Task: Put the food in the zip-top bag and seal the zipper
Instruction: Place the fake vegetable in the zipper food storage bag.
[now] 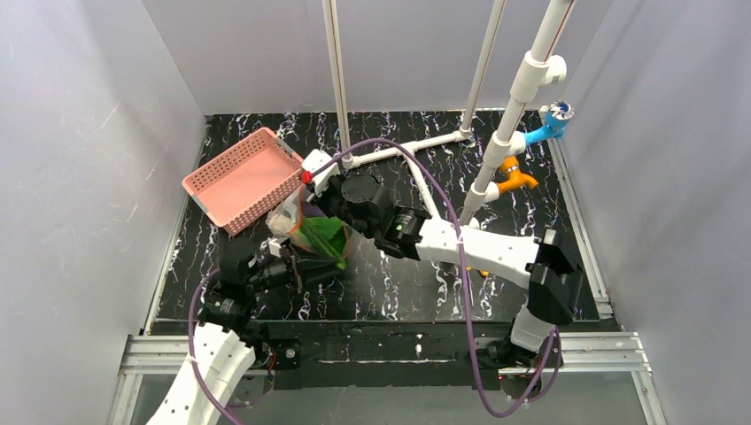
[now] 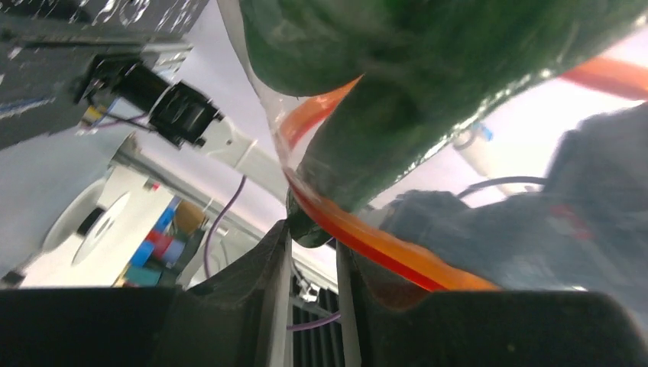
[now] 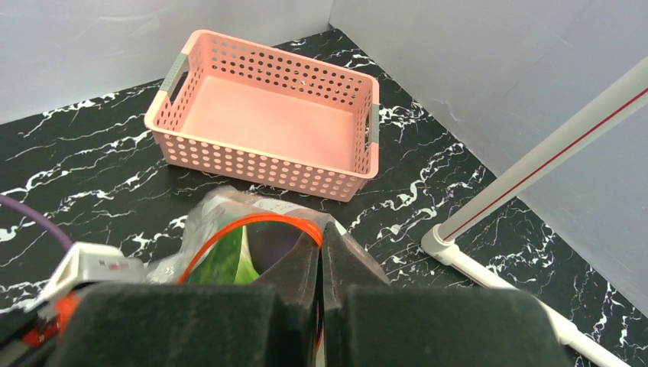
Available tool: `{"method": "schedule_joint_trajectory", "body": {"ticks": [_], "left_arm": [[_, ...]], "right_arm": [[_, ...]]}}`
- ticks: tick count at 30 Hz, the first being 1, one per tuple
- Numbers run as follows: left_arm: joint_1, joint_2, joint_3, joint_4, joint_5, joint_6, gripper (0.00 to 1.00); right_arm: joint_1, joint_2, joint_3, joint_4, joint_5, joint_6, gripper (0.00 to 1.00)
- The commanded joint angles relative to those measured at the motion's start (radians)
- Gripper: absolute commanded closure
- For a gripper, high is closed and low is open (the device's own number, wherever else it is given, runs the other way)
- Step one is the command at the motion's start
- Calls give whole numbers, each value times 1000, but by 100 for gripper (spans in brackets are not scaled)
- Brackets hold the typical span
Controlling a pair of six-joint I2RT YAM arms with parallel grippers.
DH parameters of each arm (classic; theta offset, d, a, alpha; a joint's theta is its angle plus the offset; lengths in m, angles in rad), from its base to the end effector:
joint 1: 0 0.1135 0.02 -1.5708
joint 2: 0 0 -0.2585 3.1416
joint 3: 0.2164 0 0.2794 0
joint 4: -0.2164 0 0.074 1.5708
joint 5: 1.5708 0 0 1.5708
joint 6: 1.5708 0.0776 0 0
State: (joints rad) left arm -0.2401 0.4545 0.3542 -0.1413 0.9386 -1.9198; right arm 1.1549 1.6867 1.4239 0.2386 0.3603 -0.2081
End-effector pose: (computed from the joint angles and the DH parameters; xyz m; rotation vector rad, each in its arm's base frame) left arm 0.1615 -0.1040 0.2307 1.0219 -2.0539 1.9828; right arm 0.2172 0.4240 0.3538 -0.7805 1.4100 0.4489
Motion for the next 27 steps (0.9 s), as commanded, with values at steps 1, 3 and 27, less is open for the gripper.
{"method": "schedule_joint_trajectory", "body": {"ticks": [1, 3, 27], "left_arm": [[-4, -110, -7, 87, -189, -241, 100], [-4, -138, 8, 40, -252, -254, 100], [-4, -120, 229, -211, -488, 31, 32]], "right_arm": [[5, -95, -22, 142, 30, -4, 99], [10, -106, -37, 138, 37, 12, 99], [60, -41, 387, -725, 60, 375, 99]]}}
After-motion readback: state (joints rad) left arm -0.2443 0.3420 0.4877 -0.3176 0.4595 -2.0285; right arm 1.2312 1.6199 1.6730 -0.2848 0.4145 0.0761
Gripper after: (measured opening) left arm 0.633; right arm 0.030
